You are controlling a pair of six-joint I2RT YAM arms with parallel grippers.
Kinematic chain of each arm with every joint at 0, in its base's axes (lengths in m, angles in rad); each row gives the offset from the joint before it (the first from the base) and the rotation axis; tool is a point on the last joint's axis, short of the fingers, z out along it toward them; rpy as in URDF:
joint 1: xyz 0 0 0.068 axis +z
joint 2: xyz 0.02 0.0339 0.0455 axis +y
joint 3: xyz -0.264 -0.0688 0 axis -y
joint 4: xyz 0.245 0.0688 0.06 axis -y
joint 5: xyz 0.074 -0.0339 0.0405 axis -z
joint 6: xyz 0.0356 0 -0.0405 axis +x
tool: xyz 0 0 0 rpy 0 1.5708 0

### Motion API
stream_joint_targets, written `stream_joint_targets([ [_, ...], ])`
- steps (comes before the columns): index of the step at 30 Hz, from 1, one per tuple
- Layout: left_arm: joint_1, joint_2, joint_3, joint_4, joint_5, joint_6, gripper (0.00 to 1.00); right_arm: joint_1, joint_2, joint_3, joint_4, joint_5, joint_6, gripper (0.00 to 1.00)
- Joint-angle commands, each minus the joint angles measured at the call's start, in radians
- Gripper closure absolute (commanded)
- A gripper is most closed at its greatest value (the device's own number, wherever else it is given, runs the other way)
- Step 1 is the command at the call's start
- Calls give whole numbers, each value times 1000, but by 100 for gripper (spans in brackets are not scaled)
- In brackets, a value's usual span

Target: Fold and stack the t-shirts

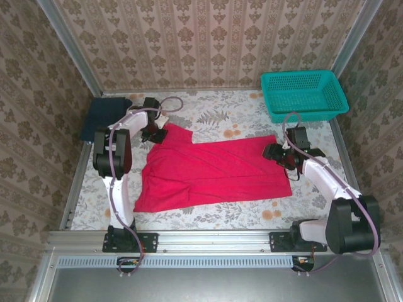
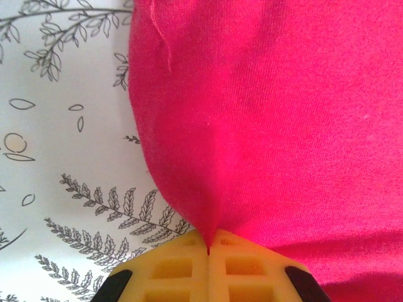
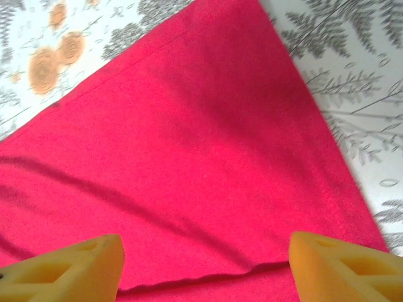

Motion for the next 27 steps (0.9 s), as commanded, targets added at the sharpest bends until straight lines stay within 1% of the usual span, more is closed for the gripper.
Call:
stream_joint_targets([
  [1, 4, -12, -67, 61, 23, 13, 100, 12, 79, 83, 39, 131, -18, 33],
  [7, 4, -39, -86, 101, 14, 12, 100, 35, 311, 242, 47, 198, -6, 44],
  [9, 4, -50, -95, 115, 12, 12, 100, 61, 376, 291, 45, 209, -6, 44],
  [13, 6, -67, -106, 133, 6, 14, 100, 108, 499, 391, 14, 282, 11, 44],
  [16, 5, -68, -105, 134, 8, 15, 100, 108, 559, 445, -12, 349, 57, 49],
  [20, 5, -64, -104, 133, 9, 18, 100, 109, 597, 478, -4, 392, 136, 55],
  [23, 5, -62, -100, 132, 5, 18, 100, 119, 653, 545, -71, 451, 197, 61],
  [27, 6, -68, -105, 133, 4, 22, 100, 124, 699, 578, -85, 490, 215, 62],
])
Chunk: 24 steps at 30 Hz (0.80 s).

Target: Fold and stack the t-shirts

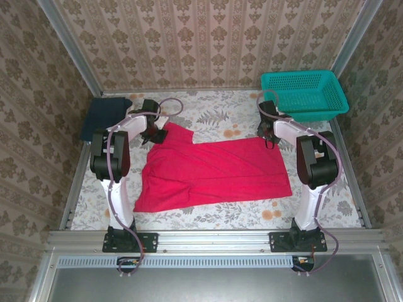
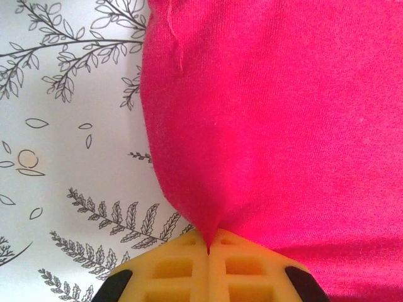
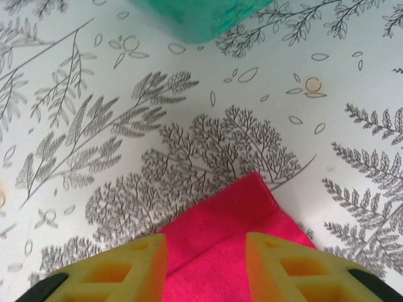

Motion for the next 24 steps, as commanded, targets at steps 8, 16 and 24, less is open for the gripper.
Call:
stream_joint_targets([
  [8, 6, -21, -11, 1, -7, 22, 100, 16, 94, 76, -82, 73, 61, 61],
  [16, 8, -32, -17, 7, -6, 22, 100, 16, 127, 95, -98, 56, 60, 65],
  [24, 8, -45, -25, 21, -3, 18, 100, 21, 7, 29, -18, 71, 11, 86],
])
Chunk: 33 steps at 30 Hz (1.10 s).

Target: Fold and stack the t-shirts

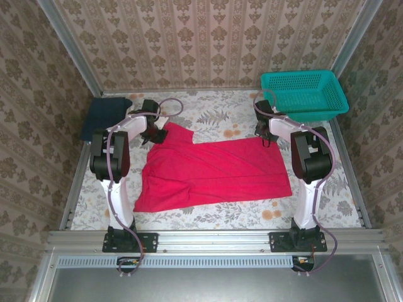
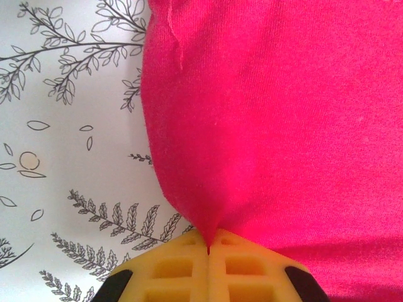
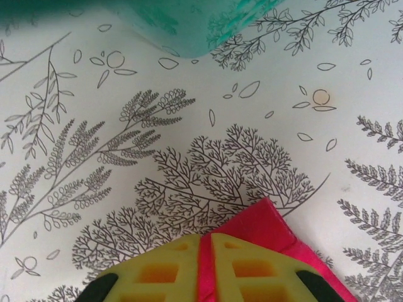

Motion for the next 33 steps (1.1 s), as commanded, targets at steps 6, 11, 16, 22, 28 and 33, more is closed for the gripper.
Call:
stream_joint_targets([
  [6, 11, -45, -21, 20, 2, 14, 100, 33, -179, -143, 83, 26, -81, 65],
  [11, 13, -53, -25, 20, 2, 14, 100, 65, -252, -266, 102, 9, -44, 64],
  [16, 12, -62, -24, 18, 2, 18, 100, 71, -335, -400, 95, -80, 60, 64],
  [22, 13, -73, -31, 16, 11, 22, 100, 69, -445, -544, 17, -133, 162, 64],
  [28, 14, -85, -42, 7, 25, 38, 100, 63, -622, -719, -46, -120, 232, 63],
  [33, 12, -97, -55, 6, 64, 43, 100, 44, -766, -831, -105, -114, 267, 63],
])
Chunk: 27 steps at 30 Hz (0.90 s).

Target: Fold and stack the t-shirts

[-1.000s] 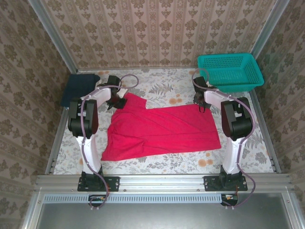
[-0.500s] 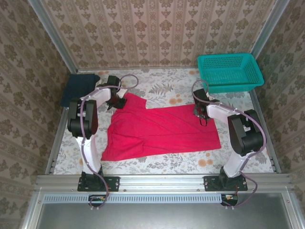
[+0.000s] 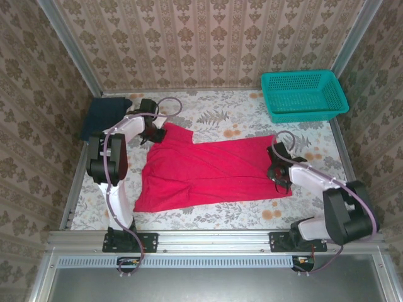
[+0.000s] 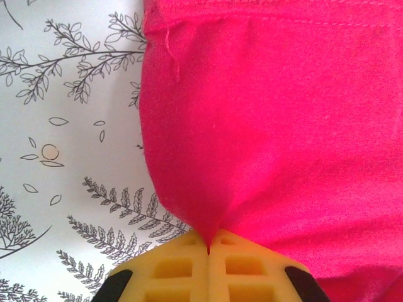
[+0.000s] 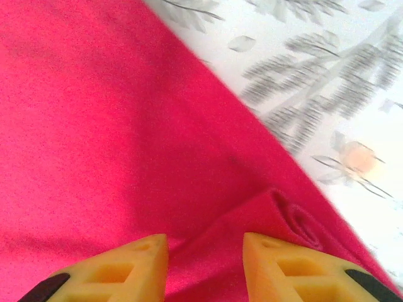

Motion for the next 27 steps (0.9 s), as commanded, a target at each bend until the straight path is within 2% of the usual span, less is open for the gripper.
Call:
stream_joint_targets([
  [1, 6, -39, -21, -9, 44, 28, 100, -9, -76, -55, -119, -1, 55, 62],
  [9, 6, -41, -20, -10, 56, 28, 100, -11, -201, -102, -222, -4, 28, 60],
  [13, 7, -39, -15, -6, 63, 26, 100, -10, -263, -42, -248, 10, -11, 56],
  [16, 7, -37, -16, 7, 62, 26, 100, -11, -263, 17, -198, 30, -54, 53],
  [21, 6, -19, -4, 13, 59, 23, 100, -46, -125, 140, -82, 92, -75, 50],
  [27, 11, -14, -6, 26, 91, 17, 100, -69, 137, 274, 149, 155, -118, 52],
])
